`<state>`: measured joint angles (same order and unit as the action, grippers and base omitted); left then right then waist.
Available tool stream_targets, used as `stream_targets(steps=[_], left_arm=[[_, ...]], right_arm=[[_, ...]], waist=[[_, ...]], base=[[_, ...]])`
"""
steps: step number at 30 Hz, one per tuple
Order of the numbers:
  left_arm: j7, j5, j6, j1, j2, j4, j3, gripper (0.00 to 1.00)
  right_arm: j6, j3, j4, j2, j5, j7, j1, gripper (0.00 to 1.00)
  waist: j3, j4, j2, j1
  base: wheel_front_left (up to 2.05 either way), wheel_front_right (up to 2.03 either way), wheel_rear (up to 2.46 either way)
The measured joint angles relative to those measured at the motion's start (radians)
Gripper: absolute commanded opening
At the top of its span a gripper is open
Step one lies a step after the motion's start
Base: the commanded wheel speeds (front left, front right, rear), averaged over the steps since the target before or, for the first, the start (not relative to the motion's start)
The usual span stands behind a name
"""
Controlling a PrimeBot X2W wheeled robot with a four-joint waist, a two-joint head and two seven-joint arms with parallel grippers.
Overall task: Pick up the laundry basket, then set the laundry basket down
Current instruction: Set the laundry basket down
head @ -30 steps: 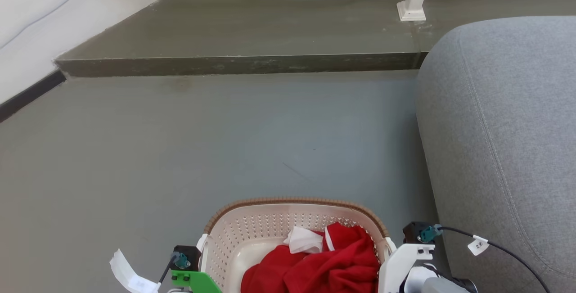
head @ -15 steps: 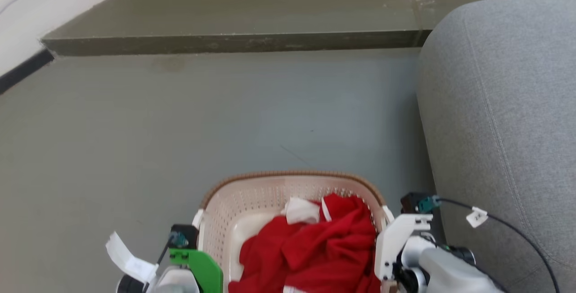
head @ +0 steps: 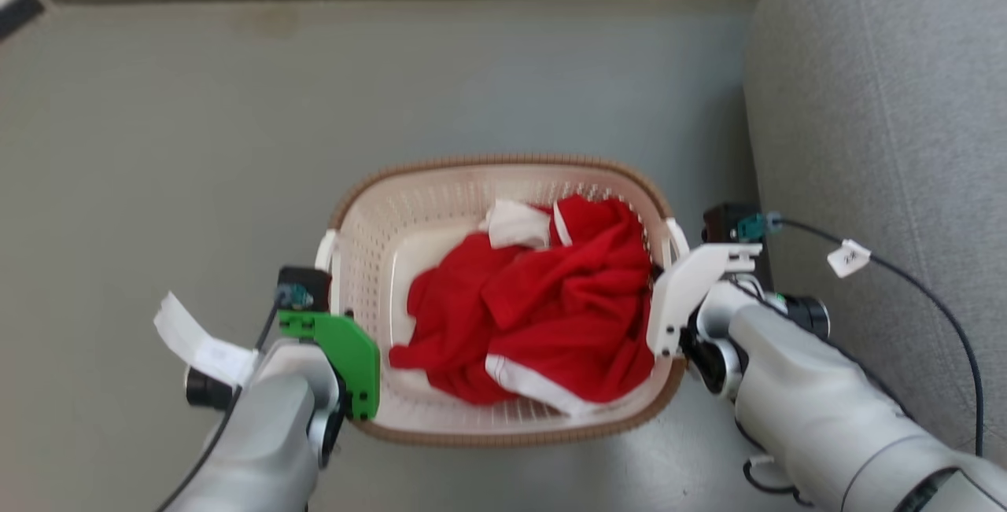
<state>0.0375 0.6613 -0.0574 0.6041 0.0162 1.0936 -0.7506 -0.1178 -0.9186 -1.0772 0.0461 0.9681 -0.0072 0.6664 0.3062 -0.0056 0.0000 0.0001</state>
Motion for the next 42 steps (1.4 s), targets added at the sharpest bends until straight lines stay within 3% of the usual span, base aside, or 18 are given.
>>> stream_targets(steps=[32,42], left_arm=[[0.071,-0.025,-0.031,0.328,0.001,-0.001,0.033,0.00],[0.100,-0.034,-0.031,0.356,0.000,0.022,0.032,0.00]], right_arm=[[-0.007,0.024,-0.022,0.017,-0.008,-0.077,0.331,0.00],[-0.007,0.021,-0.035,0.016,-0.009,-0.107,0.351,0.00]], waist=[[0.461,0.001,0.0000,0.0001],[0.557,0.008,0.0000,0.0000]], base=[[0.00,0.00,0.00],[0.00,0.00,0.00]])
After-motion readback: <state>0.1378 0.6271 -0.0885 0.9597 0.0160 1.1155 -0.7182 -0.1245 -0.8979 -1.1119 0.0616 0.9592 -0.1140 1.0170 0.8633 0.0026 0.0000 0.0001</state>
